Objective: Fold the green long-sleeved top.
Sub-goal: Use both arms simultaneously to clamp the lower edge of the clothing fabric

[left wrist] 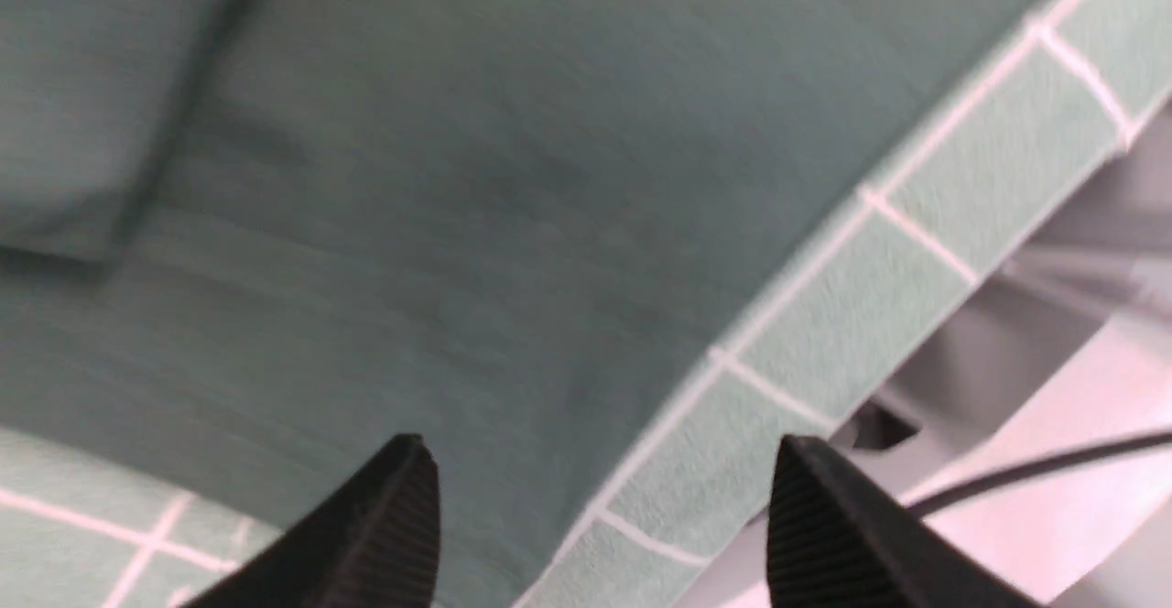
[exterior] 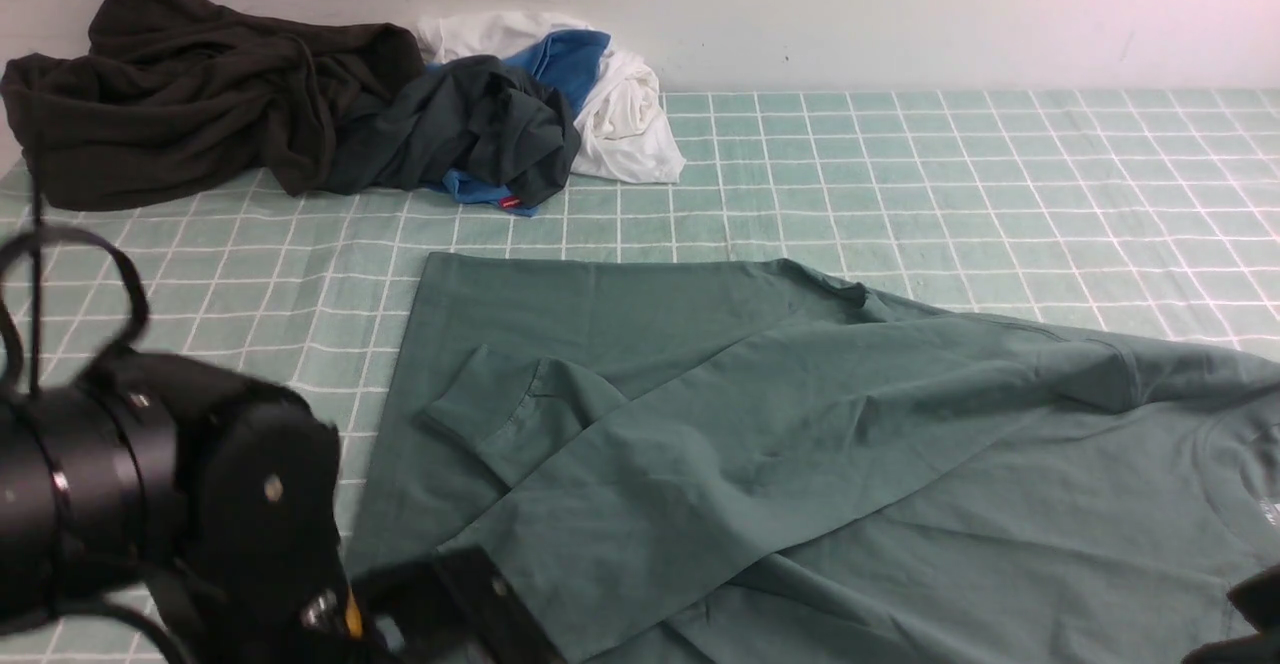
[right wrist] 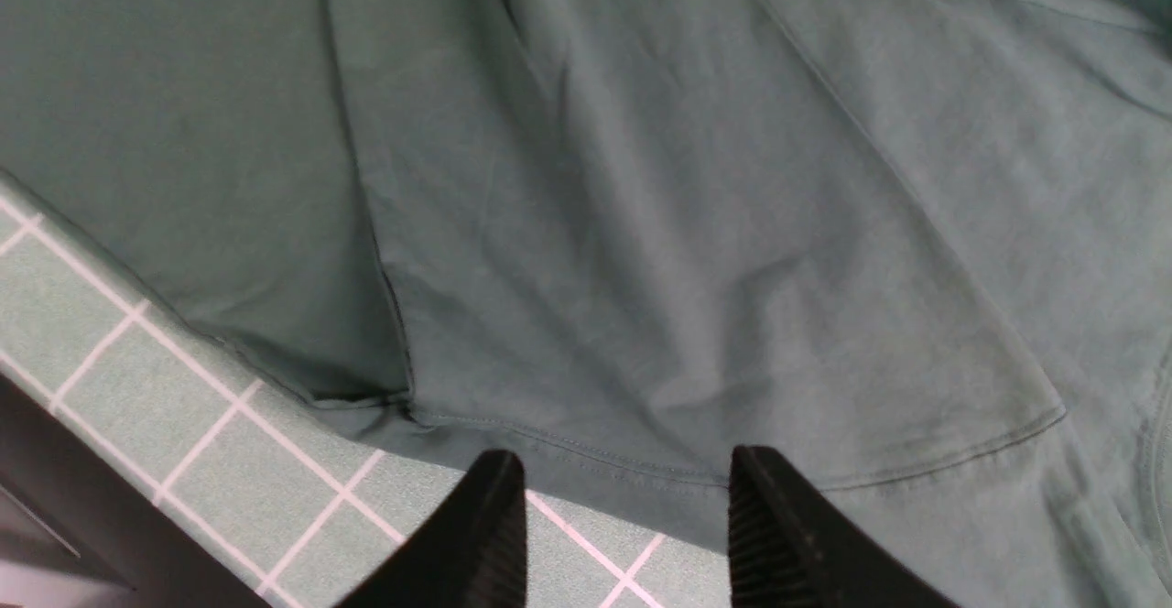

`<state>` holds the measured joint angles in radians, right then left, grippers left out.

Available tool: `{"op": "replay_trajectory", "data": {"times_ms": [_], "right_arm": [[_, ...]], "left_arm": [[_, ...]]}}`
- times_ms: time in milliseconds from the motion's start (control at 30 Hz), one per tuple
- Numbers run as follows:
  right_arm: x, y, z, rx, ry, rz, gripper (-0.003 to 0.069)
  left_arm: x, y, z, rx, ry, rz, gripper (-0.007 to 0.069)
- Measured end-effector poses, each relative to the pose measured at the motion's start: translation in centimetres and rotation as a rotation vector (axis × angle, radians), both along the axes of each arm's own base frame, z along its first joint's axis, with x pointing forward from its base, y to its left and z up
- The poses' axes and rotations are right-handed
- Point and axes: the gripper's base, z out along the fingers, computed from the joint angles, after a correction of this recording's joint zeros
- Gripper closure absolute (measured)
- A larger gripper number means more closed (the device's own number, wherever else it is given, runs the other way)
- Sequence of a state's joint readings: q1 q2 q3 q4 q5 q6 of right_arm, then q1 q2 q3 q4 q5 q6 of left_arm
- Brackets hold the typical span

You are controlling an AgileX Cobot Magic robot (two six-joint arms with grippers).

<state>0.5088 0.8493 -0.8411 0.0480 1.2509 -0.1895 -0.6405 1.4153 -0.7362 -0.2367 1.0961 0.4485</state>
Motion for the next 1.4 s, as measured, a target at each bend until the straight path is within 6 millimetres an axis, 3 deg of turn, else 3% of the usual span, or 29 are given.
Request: {"op": "replay_trajectory", "data": {"times_ms": [67,233,533,967,1167,1233,1400], "right_arm": [[0.0,0.1,0.0,0.003,0.002,0.008,0.0333],[0.0,0.1,0.0,0.004,0.003,0.009,0.0330],[-0.1,0.1,0.0,0.015,0.012,0.002,0.0330],[-0.1,0.2,0.0,0.020,0.015,0.003,0.0330],[-0.1,0.2,0.0,0.020,0.015,0.003,0.0330],[-0.1,0.2,0.0,0.020,0.015,0.003,0.0330],[-0.1,0.2,0.0,0.021,0.013,0.003,0.0330]], "left_arm": [[-2.3,-0.6,-1.6,0.046,-0.019,-0.189,0.0188],[-4.1,-0.8,-3.7,0.058,-0.108,-0.375,0.0188],[-3.4,-0.7,-4.6,0.056,-0.260,-0.410,0.0196],[-3.1,-1.0,-5.1,0.095,-0.218,-0.409,0.0200],[-2.7,-1.3,-4.8,0.124,-0.221,-0.321,0.0337],[-2.3,-1.5,-4.7,0.142,-0.221,-0.273,0.0442],[-1.9,-1.9,-4.4,0.148,-0.240,-0.252,0.0592]]}}
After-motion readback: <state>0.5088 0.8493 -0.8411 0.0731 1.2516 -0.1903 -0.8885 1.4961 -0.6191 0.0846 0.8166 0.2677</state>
